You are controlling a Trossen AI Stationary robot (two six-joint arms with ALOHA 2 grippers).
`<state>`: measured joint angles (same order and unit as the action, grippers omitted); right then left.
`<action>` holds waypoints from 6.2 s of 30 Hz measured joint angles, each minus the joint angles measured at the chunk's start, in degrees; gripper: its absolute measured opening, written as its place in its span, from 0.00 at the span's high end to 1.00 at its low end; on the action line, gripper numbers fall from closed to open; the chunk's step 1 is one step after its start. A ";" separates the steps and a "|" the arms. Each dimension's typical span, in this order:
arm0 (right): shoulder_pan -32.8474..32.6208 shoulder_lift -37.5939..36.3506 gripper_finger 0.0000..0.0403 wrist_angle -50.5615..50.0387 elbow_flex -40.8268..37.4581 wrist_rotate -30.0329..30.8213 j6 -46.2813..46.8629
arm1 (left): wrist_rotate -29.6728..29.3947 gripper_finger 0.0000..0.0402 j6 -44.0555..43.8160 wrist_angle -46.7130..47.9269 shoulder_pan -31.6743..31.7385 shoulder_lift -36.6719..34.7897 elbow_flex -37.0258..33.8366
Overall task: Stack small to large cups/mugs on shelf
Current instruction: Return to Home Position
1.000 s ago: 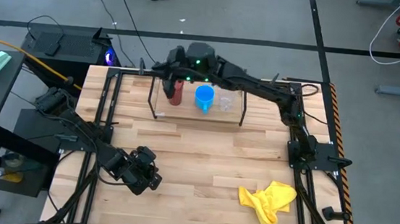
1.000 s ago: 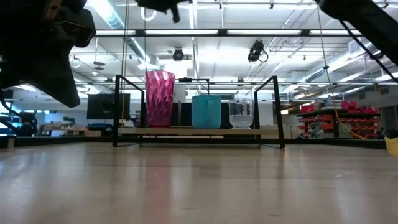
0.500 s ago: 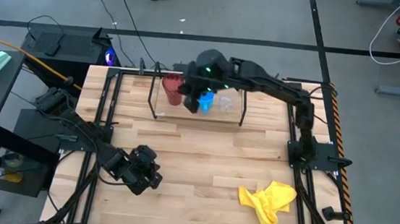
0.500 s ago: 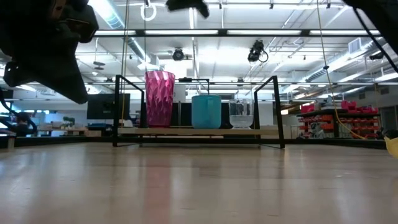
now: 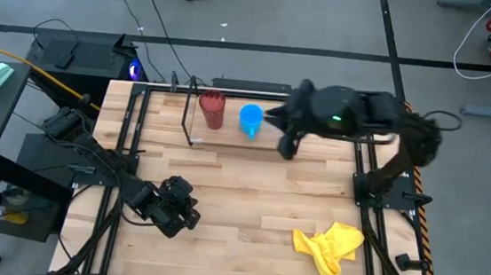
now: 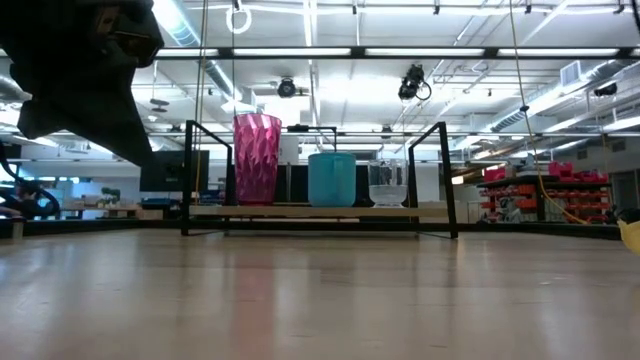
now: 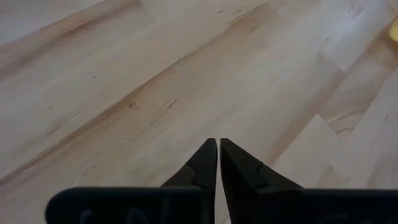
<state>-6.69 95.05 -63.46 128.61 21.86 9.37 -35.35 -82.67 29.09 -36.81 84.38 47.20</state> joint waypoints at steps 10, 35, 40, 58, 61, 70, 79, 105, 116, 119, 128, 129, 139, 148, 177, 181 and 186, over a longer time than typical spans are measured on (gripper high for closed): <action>-7.99 -29.98 0.82 23.76 -41.71 8.00 11.90 | 0.02 0.96 0.56 -1.11 -0.01 -0.02 0.00; -15.99 -66.27 0.82 73.97 -86.72 0.93 27.93 | -24.12 0.96 32.43 -4.18 0.46 -41.44 0.70; -15.99 -66.26 0.82 72.93 -82.57 -5.76 28.16 | -24.01 0.94 32.97 -7.79 -0.43 -46.84 0.70; -15.97 -72.62 0.82 68.44 -74.20 -9.53 23.56 | -24.12 0.95 36.65 0.10 -0.71 -56.02 0.45; -15.97 -77.60 0.82 69.04 -78.91 -7.03 24.93 | -23.67 0.93 30.34 3.92 -0.89 -58.42 -2.10; -15.92 -90.35 0.82 98.11 -100.81 -10.80 22.16 | -21.57 0.92 40.78 -7.90 -1.54 -66.14 -10.44; -15.95 -94.95 0.82 120.65 -117.40 -16.62 21.03 | -8.14 0.94 68.74 -44.76 -1.59 -79.19 -25.75; -15.95 -94.60 0.82 116.68 -128.21 -14.89 22.23 | -8.55 0.93 68.02 -53.99 -1.52 -84.13 -42.69; -15.92 -94.58 0.82 99.65 -128.21 -8.63 26.43 | -2.20 0.92 67.11 -54.06 -1.50 -84.11 -46.66; -15.92 -94.58 0.82 96.34 -128.21 -8.65 24.15 | 4.29 0.93 68.13 -53.59 -1.50 -84.11 -46.66; -15.92 -94.58 0.82 81.07 -128.18 -6.45 7.54 | 7.65 0.92 60.95 -35.42 -1.50 -84.06 -46.69; -15.92 -94.58 0.82 79.32 -128.18 -5.88 5.88 | 7.69 0.91 60.87 -33.74 -1.51 -84.05 -46.69; -15.61 -93.33 0.82 67.50 -128.03 -1.67 -0.85 | 5.95 0.93 80.31 -33.10 -1.00 -83.27 -46.66; -10.14 -92.00 0.82 67.83 -128.01 5.58 -5.87 | 4.43 0.93 83.35 -32.77 1.30 -83.14 -46.66; -6.81 -92.02 0.82 67.84 -128.01 4.88 1.04 | 6.64 0.92 80.37 -34.49 1.61 -82.51 -46.73; -6.81 -92.02 0.82 67.84 -128.01 4.88 1.00 | 6.66 0.94 80.37 -34.69 1.61 -82.51 -46.73; -6.81 -92.02 0.82 67.83 -128.01 4.88 1.00 | 6.68 0.93 80.37 -34.98 1.61 -82.51 -46.73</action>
<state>-13.50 3.03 4.37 0.60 26.74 10.37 -28.67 -2.31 -5.89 -35.20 1.87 0.47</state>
